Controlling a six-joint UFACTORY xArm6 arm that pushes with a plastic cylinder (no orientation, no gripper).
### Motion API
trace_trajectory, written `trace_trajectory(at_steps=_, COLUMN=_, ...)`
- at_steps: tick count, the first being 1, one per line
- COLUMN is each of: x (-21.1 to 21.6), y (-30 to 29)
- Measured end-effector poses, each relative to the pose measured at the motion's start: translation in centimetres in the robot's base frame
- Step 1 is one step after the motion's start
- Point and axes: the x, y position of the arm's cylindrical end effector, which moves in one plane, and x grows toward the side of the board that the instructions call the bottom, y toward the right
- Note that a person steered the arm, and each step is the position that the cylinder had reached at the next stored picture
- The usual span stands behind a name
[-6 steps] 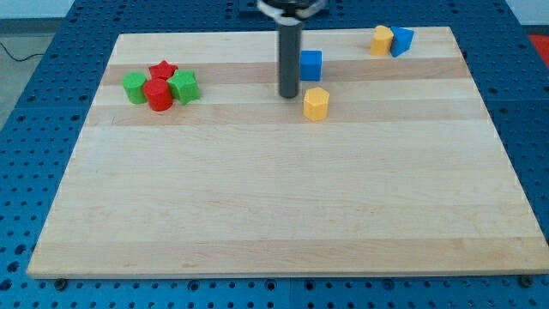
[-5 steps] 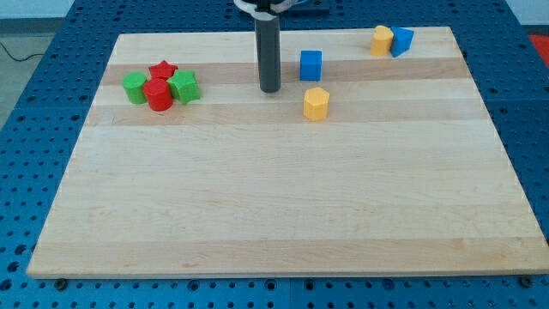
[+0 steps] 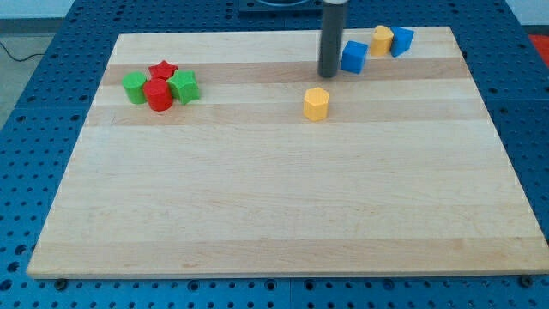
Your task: Move the blue cube to the bottom of the yellow heart
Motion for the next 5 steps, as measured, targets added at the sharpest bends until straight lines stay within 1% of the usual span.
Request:
trace_trajectory(at_steps=1, x=-3.0, y=-1.0)
trace_trajectory(at_steps=4, x=-3.3, y=6.9)
trace_trajectory(at_steps=5, x=-3.3, y=7.4)
